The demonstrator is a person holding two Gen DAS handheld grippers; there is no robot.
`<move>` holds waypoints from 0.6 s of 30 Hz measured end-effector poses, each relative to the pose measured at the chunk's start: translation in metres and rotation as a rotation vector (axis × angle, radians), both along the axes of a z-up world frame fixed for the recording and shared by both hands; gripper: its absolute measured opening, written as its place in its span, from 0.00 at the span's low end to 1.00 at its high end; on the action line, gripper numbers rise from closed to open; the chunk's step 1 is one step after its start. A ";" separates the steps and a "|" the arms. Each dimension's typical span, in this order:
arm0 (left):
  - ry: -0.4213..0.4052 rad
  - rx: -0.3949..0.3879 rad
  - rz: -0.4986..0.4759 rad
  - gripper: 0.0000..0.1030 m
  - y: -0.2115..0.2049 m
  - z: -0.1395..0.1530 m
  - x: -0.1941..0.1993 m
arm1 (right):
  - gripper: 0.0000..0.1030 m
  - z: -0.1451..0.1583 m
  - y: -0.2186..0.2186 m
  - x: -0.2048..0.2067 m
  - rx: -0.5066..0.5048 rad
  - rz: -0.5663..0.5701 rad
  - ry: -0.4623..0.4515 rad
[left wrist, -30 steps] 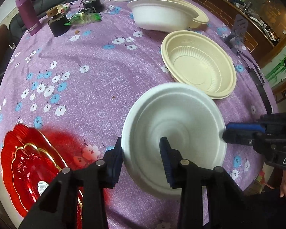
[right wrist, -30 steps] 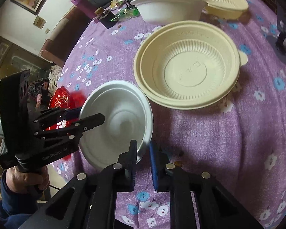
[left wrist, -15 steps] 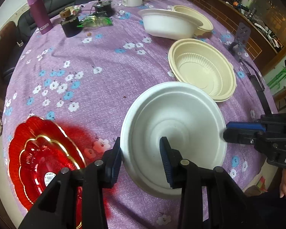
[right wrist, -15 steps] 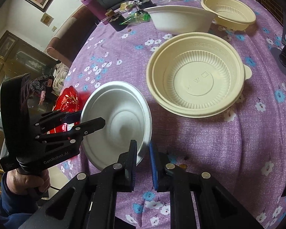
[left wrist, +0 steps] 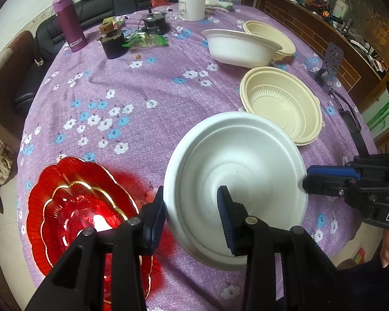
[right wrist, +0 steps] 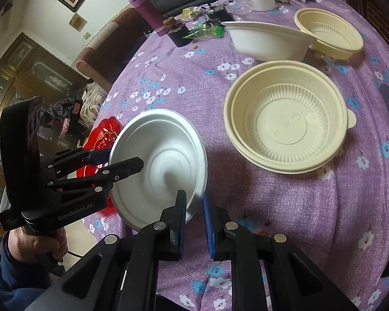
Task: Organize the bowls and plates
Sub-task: 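Carry the white plate with the left gripper onto the red plate stack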
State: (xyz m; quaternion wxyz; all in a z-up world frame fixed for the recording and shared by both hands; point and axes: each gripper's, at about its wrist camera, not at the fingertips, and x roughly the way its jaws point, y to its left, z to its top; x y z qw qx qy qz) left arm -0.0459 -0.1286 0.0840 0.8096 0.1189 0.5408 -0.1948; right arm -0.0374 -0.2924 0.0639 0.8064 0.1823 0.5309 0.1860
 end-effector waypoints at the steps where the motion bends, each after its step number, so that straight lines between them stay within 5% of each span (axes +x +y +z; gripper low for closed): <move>1: -0.004 0.000 0.002 0.35 0.001 0.001 0.000 | 0.14 0.001 0.001 0.000 0.001 0.000 -0.004; 18: -0.047 -0.019 0.059 0.36 0.030 0.015 -0.007 | 0.14 0.016 0.026 0.009 -0.009 0.041 -0.038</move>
